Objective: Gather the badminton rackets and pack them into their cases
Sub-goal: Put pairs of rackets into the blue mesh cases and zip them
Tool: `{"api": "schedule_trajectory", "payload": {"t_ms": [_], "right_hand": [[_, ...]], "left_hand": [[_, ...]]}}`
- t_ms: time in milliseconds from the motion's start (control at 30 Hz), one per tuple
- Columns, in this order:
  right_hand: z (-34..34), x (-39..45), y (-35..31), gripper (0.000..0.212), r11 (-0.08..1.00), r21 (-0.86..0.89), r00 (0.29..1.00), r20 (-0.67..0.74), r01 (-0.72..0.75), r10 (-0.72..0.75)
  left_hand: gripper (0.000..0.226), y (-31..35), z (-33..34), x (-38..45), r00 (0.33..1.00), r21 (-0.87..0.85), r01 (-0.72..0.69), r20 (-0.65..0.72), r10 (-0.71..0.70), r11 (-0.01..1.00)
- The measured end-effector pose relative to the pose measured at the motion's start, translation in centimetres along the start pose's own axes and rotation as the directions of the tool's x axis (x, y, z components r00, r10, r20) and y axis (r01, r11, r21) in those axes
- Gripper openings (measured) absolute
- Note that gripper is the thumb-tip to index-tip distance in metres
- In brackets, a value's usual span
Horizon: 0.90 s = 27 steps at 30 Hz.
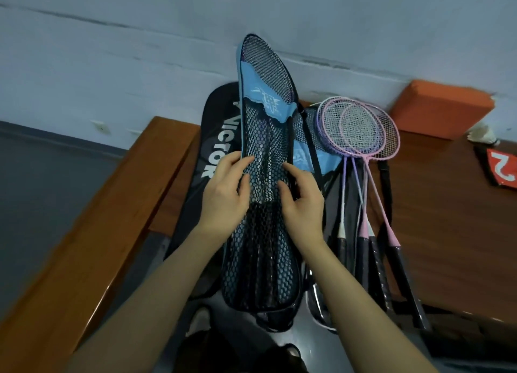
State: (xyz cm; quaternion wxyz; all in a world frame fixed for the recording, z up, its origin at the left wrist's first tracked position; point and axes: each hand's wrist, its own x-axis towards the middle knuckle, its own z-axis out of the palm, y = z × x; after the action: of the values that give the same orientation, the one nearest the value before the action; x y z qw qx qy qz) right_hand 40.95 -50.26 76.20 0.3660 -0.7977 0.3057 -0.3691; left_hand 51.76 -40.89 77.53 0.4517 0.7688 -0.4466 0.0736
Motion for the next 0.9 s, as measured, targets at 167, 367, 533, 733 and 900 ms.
{"api": "schedule_trajectory", "payload": {"t_ms": [167,367,533,733,900], "right_hand": [[6.6,1.6,-2.6,0.029,0.998,-0.053,0.999,-0.051,-0.022,0.020],[13.5,2.0,-3.3,0.029,0.987,-0.095,0.990,-0.067,-0.131,0.125],[16.0,1.6,-3.2,0.028,0.974,-0.094,0.978,-0.049,-0.204,0.201],[16.5,1.6,-0.7,0.027,0.876,-0.068,0.878,-0.004,-0.478,0.479],[16.3,0.5,1.1,0.034,0.800,-0.392,0.865,0.020,-0.455,0.501]], "left_hand": [[0.030,-6.4,-3.3,2.8,0.999,0.037,-0.016,0.046,0.014,0.999],[0.033,-13.4,-5.0,4.1,0.975,0.074,0.089,0.199,-0.103,0.993],[0.038,-16.6,-4.9,3.4,0.933,0.060,0.199,0.294,-0.207,0.978],[0.047,-19.0,-3.3,2.3,0.842,0.100,0.337,0.413,-0.347,0.936],[0.047,-21.0,-2.4,1.3,0.816,0.410,0.096,0.490,-0.308,0.907]]}}
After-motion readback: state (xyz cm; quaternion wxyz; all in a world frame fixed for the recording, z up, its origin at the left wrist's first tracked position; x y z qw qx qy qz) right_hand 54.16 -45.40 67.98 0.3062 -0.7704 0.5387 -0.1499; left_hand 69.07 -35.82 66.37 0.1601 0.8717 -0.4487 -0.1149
